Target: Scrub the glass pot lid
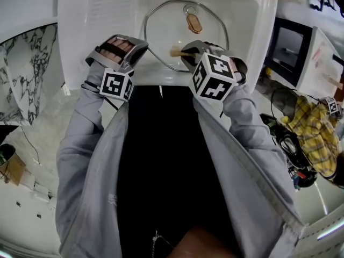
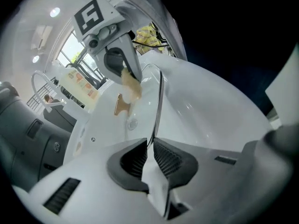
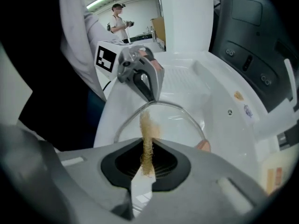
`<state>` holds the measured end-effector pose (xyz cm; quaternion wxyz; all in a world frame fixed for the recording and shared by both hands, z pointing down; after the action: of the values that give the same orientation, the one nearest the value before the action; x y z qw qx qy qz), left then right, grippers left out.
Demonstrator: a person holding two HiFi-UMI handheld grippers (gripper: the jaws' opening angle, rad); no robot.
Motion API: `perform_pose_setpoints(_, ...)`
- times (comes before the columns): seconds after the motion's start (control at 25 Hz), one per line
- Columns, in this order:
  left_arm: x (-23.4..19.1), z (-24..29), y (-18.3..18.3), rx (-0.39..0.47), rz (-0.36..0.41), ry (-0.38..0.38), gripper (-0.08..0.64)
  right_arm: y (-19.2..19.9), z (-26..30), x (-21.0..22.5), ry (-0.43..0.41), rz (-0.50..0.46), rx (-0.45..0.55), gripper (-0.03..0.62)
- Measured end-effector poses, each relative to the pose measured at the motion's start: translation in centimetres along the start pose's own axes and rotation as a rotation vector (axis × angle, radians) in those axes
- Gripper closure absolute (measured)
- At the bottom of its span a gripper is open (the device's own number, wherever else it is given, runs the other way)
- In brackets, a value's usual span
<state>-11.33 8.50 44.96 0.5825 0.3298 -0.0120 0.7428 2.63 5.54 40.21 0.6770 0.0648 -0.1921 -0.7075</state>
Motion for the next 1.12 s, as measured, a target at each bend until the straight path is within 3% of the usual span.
perform_pose_setpoints(0.28,0.2,0.2,-0.5,-0.008,0.034,0.118,0.52,2.8,-1.8,-3.3,-0.122,0.051,0.1,0.561)
perform_pose_setpoints(0.4,-0.1,0.2,-0.5,0.001,0.04,0.182,0.52,3.9,-2.1,-2.4,-0.116,0.092,0.152,0.561)
perform_pose_setpoints(0.52,-0.5,0.0,-0.7,0.023,0.014,0.249,0.52,5.4,-2.1,-0.5,-0.065,0.088,0.132,0.561)
perform_pose_setpoints(0.64,-2.9,-0.7,-1.6,0.073,-0.077,0.268,0.52,6.9,-1.6,2.4,-0.008,0.096,0.117,0.561)
perform_pose_setpoints(0.76,-6.2,-0.3,-2.7,0.101,-0.171,0.219,0.52,8.9,-0.6,5.7,0.081,0.081,0.045,0.563)
perform_pose_setpoints(0.84,-8.2,0.9,-3.5,0.105,-0.279,0.205,0.512,10.3,0.3,8.3,0.157,0.087,-0.015,0.561)
perform_pose_setpoints(0.92,-9.7,2.7,-4.3,0.103,-0.404,0.222,0.414,11.1,0.9,10.8,0.228,0.101,-0.038,0.562)
perform_pose_setpoints(1.12,-12.8,7.0,-6.3,0.131,-0.667,0.294,0.365,10.0,2.7,15.5,0.304,0.018,0.028,0.561)
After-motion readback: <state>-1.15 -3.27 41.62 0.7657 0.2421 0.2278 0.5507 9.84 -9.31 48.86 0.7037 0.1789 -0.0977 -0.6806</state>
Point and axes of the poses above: the fingertips, and each gripper's own axes: z forward along the fingers, x to its right, y out of its underside, the point moved 7 cm from there along -z, backward along the fingers
